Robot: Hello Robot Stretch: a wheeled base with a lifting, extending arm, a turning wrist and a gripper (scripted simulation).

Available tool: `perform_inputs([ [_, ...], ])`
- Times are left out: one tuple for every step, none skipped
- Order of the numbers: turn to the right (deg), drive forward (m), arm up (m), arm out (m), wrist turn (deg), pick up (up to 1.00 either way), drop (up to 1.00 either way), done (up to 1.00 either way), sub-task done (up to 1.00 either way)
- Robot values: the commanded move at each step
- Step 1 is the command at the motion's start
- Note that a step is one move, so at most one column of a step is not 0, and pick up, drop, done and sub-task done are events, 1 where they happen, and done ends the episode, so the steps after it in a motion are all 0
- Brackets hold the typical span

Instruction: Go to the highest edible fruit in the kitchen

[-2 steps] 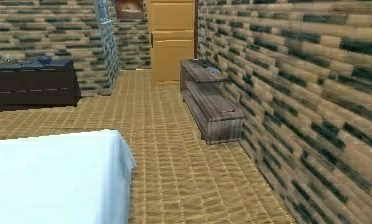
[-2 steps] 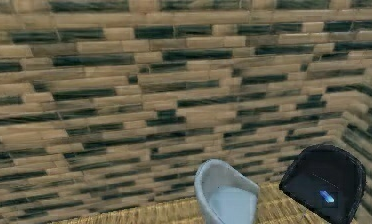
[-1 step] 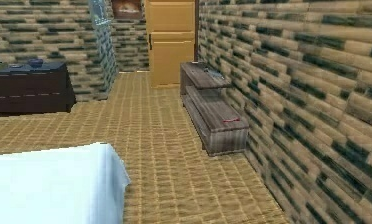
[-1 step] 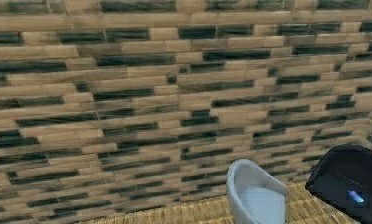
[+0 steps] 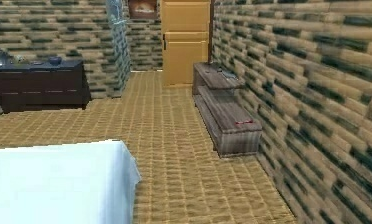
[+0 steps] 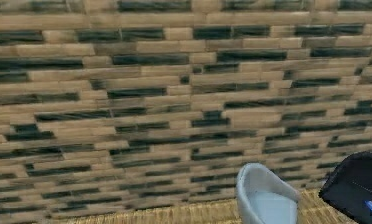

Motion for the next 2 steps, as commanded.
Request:
perform_inputs([
  [0.0, 1.00, 0.00, 0.00, 0.0, 0.00, 0.00, 0.00, 0.00],
  [-3.0, 0.00, 0.00, 0.00, 0.0, 0.00, 0.00, 0.00, 0.00],
])
